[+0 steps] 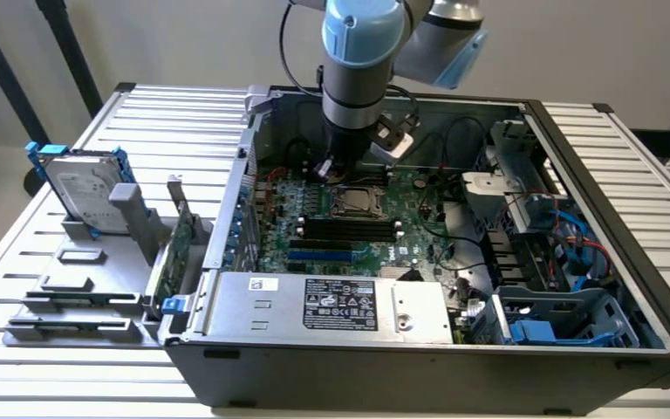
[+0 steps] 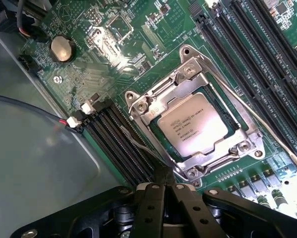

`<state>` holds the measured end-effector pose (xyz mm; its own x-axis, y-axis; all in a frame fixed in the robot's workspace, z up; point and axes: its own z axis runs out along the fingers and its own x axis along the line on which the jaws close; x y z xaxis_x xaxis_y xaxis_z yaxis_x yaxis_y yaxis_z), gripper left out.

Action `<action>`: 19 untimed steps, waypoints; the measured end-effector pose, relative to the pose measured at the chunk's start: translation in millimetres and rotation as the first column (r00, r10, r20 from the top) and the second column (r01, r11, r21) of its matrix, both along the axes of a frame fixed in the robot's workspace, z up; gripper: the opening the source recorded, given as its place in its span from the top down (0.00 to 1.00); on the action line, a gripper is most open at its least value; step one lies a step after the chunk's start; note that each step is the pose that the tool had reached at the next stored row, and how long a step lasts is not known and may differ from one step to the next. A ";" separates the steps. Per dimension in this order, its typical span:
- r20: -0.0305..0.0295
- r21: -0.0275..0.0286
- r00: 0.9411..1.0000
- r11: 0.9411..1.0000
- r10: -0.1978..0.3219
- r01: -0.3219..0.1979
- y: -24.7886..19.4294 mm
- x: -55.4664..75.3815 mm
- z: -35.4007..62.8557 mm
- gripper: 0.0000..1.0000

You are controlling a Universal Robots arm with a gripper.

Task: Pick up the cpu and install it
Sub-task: 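Install the first cpu locking lever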

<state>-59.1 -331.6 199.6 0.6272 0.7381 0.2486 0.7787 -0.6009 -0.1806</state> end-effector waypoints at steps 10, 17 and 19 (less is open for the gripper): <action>0.000 -0.002 1.000 1.000 0.000 0.000 2.2 1.8 -2.0 0.89; 0.000 -0.004 1.000 1.000 0.000 0.000 2.9 3.6 -2.9 0.89; 0.000 -0.005 1.000 1.000 0.000 0.000 3.0 4.4 -3.1 0.89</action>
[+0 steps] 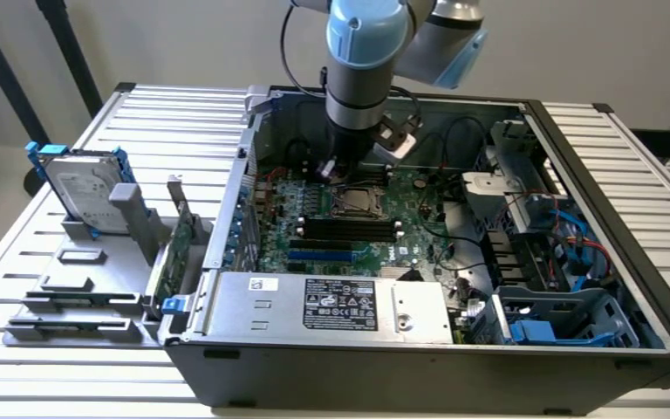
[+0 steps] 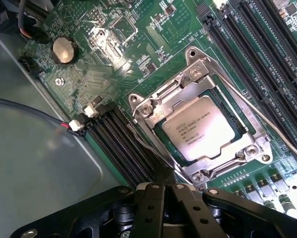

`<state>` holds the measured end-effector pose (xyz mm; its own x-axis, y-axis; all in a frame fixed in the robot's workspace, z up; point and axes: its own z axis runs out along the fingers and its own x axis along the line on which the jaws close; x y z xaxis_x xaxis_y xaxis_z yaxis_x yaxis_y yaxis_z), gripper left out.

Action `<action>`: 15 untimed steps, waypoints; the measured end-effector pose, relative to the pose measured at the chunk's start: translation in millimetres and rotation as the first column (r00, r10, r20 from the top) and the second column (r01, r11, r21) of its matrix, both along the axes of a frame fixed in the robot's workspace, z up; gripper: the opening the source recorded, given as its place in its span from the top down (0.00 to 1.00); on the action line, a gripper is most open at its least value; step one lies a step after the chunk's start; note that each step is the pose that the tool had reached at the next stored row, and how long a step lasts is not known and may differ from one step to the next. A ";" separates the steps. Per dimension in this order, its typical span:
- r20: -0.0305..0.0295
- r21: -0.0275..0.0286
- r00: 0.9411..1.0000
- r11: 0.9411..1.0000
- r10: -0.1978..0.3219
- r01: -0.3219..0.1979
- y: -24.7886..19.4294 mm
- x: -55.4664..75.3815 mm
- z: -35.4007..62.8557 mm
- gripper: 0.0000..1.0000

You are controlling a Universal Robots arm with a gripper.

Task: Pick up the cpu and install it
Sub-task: 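Install the first cpu locking lever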

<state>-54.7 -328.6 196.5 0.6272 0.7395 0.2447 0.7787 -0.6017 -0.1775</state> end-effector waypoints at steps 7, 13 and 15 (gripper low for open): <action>0.000 -0.003 1.000 1.000 0.000 0.000 0.0 3.0 -0.7 0.89; 0.000 -0.005 1.000 1.000 0.000 0.000 0.0 6.0 -1.3 0.89; 0.000 -0.005 1.000 1.000 0.000 0.000 0.0 7.5 -1.4 0.89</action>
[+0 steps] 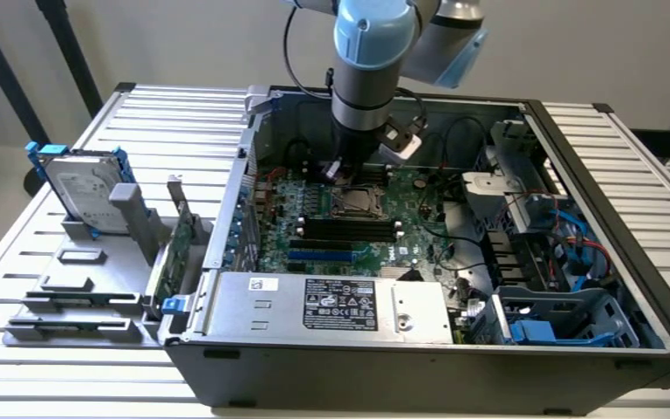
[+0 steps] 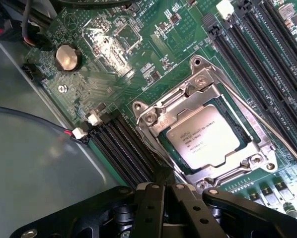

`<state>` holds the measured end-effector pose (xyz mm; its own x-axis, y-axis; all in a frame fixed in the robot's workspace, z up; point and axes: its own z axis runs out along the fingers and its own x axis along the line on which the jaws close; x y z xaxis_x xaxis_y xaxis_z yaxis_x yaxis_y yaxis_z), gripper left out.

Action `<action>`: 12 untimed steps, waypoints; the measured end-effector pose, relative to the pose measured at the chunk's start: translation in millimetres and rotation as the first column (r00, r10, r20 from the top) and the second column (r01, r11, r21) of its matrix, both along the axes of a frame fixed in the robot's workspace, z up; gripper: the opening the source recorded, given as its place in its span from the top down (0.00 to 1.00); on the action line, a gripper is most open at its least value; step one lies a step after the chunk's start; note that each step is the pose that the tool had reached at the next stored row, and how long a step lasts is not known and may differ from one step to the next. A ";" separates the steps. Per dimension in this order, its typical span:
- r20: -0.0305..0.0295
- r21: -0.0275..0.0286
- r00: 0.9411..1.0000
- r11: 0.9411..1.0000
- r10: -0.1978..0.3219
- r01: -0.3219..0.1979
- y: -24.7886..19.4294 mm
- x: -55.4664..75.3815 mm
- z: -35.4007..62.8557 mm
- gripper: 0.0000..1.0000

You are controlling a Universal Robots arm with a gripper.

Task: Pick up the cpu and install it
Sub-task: 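Install the first cpu locking lever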

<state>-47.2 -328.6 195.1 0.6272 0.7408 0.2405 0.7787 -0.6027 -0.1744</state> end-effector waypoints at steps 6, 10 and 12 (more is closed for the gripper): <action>0.000 -0.001 1.000 1.000 0.000 0.000 0.0 4.4 -0.4 0.89; -0.001 -0.002 1.000 1.000 0.000 0.000 0.0 7.5 -0.6 0.89; -0.001 -0.002 1.000 1.000 0.000 0.000 0.0 9.2 -0.6 0.89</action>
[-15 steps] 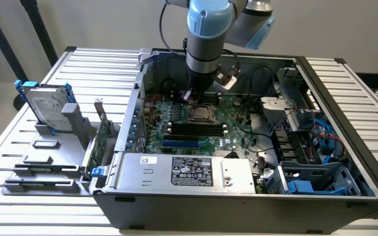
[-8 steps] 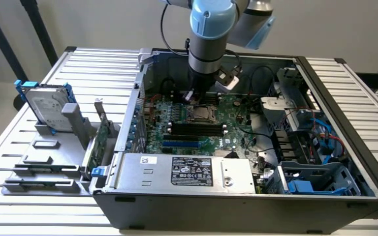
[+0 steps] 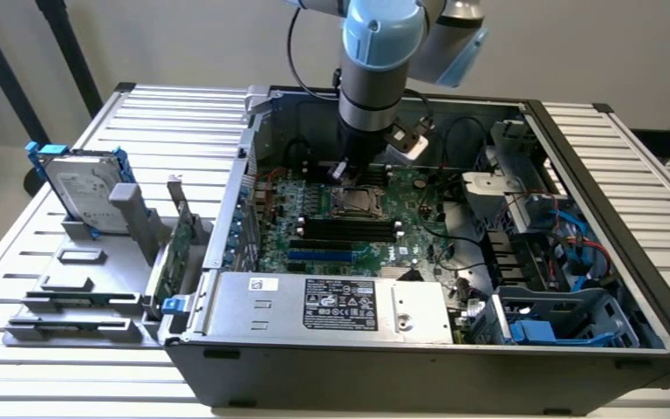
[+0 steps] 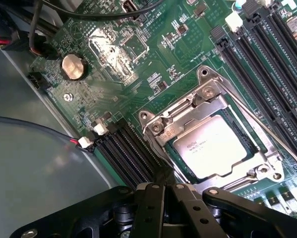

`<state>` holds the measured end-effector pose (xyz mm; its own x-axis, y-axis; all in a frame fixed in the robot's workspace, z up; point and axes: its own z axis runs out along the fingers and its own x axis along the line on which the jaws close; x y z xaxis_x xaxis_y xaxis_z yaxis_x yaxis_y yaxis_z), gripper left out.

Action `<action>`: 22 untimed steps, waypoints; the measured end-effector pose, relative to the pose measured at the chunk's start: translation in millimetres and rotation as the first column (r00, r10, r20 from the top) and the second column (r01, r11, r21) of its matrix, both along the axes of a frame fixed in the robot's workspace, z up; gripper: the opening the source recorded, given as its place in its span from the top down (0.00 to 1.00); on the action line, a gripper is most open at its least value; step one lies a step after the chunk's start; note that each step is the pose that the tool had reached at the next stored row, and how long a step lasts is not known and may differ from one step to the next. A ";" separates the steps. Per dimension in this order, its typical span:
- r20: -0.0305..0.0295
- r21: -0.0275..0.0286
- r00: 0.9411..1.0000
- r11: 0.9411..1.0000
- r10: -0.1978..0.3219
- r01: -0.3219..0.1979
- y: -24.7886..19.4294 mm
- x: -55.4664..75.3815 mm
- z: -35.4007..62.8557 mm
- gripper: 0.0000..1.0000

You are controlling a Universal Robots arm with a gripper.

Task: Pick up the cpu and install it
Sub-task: 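Install the first cpu locking lever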

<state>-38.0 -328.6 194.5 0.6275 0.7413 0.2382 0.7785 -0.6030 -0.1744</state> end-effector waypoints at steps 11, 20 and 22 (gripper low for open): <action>-0.003 0.000 1.000 1.000 0.000 0.000 0.0 10.6 -0.3 0.89; -0.012 0.000 1.000 1.000 0.000 0.000 0.0 18.6 -0.3 0.89; -0.015 0.000 1.000 1.000 0.000 0.000 0.0 19.4 -0.3 0.89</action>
